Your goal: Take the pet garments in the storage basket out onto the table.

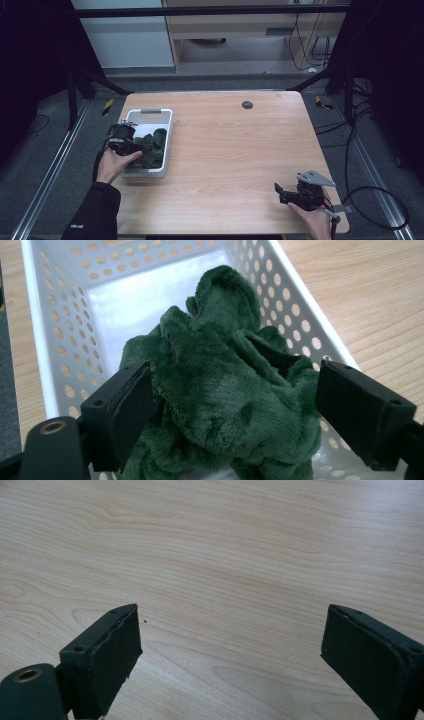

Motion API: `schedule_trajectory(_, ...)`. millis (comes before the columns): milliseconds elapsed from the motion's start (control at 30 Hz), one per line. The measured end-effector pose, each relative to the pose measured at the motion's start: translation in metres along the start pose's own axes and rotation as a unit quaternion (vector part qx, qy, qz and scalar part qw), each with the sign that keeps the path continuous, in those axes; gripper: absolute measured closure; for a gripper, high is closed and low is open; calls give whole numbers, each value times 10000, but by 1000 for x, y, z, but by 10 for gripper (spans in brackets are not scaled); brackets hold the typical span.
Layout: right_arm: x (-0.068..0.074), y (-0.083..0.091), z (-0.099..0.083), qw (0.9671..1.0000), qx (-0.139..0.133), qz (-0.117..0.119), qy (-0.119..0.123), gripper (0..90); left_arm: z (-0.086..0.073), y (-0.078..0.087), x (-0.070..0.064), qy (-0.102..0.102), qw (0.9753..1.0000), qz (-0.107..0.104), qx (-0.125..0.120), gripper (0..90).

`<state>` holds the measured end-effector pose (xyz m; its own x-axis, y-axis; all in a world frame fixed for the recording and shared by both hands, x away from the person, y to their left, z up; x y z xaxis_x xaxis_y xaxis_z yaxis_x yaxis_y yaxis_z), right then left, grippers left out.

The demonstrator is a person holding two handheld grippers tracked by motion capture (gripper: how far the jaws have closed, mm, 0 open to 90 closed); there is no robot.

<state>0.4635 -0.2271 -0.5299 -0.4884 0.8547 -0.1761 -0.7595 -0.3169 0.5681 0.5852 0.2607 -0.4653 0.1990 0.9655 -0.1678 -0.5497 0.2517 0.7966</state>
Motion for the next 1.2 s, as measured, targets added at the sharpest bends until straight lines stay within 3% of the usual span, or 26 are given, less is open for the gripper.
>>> schedule_trajectory(700, 3, -4, -2, 9999, 65, 99, 56, 60, -14, -30, 4, 104, 9995, 29, 310, 111)
schedule_trajectory(967, 4, -4, -2, 9999, 78, 135, 47, 56, -18, -37, 8, 208, 9987, 94, 446, 194)
schedule_trajectory(1200, 4, -5, -3, 9998, 105, 164, 39, 53, -20, -40, 10, 214, 9978, 234, 588, 392)
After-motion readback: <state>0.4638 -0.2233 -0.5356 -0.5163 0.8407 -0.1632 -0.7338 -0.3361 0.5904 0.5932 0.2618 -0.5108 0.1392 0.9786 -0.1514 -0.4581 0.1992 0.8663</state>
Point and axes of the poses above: each handheld gripper's, and its own axes: y roughly backward along the jaws, z roughly out of its top, x roughly to its left, the point moved 8 cm from there along -y, roughly forward along the jaws, and after that the axes turned 15 degrees about y, right-handed, at the moved point
